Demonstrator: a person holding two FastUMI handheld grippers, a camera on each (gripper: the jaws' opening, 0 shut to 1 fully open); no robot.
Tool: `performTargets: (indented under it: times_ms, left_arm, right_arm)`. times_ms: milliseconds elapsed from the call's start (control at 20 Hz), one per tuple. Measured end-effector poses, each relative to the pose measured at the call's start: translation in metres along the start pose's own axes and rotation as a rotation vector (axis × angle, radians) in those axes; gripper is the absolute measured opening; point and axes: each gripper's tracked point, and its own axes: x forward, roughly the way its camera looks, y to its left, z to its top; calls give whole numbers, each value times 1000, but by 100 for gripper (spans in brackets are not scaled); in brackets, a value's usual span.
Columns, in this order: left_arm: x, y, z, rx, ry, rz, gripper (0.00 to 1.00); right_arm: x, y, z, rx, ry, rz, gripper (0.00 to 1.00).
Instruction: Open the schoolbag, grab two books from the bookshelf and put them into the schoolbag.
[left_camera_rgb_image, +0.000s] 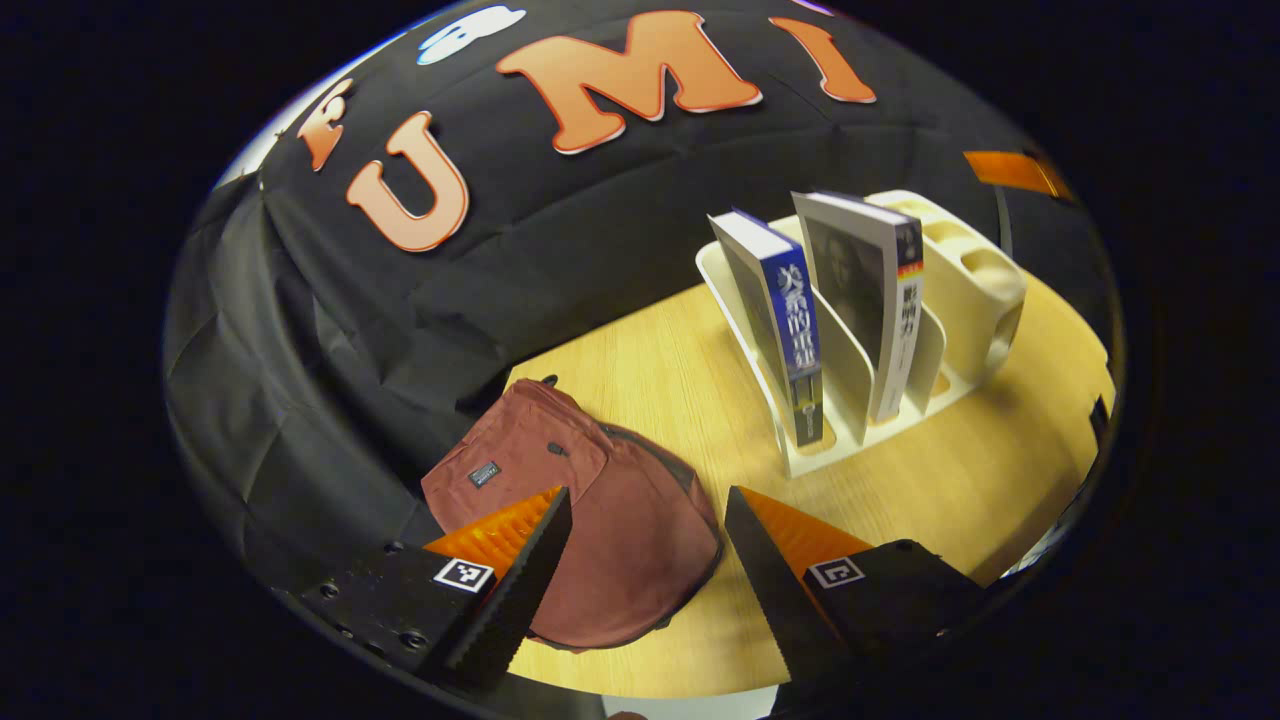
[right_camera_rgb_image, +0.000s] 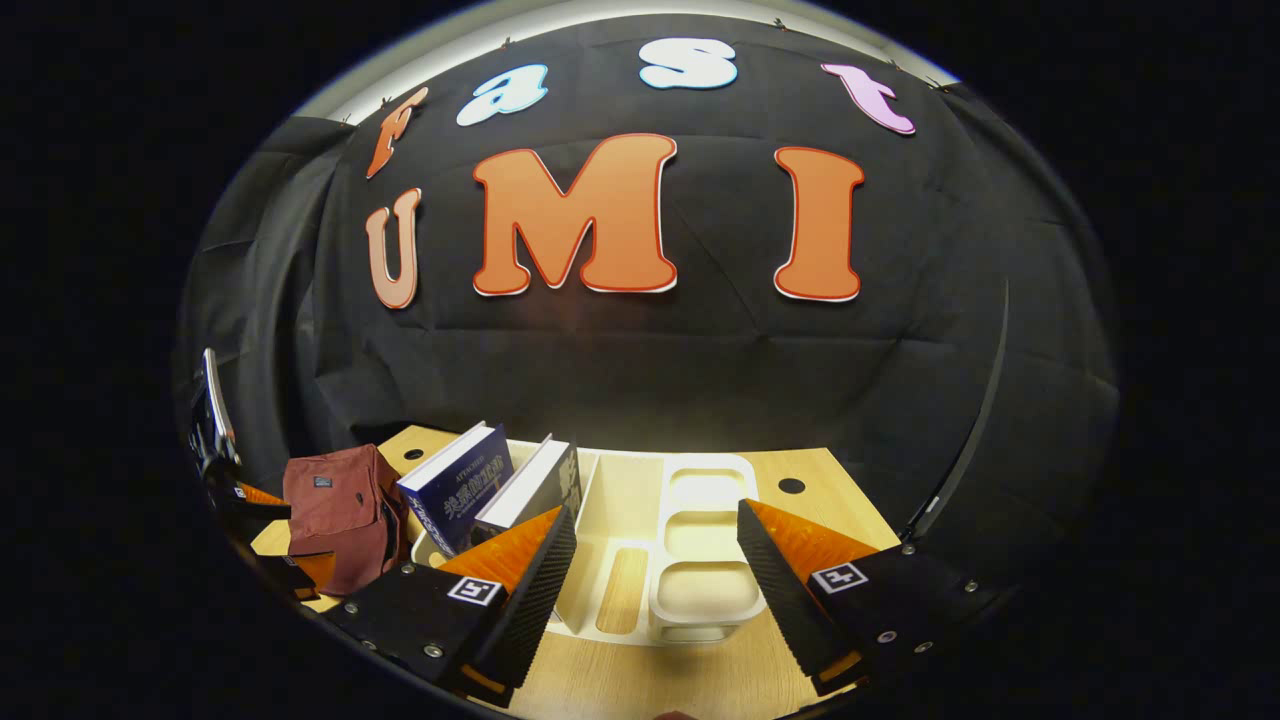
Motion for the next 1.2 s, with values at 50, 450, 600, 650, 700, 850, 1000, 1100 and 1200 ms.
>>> performTargets:
  times_ms: [50,450,600,650,700,850,1000,1100,1200]
  left_arm:
    - [4,-3,-6,29,9,-2,98]
    - [26,-25,-60,201,83,-46,98]
    - [33,-30,-82,249,110,-40,98]
    - [36,-30,-86,276,109,-26,98]
    - [39,-33,-93,300,115,-22,98]
    - [46,-40,-106,321,131,-37,98]
    - [51,-36,-116,334,138,-12,98]
    - [56,-30,-122,349,144,14,98]
    - [59,-24,-120,364,126,33,98]
  right_arm:
    - [1,-2,0,1,2,-7,96]
    - [4,-14,-15,-17,44,-85,97]
    - [1,-16,-23,-40,62,-95,96]
    - [1,-17,-25,-49,66,-100,96]
    - [1,-18,-26,-53,70,-101,96]
    - [2,-10,-28,-56,78,-80,97]
    - [0,-6,-29,-77,79,-70,96]
    - [-1,-5,-30,-81,81,-64,97]
    - [0,-4,-31,-81,86,-62,97]
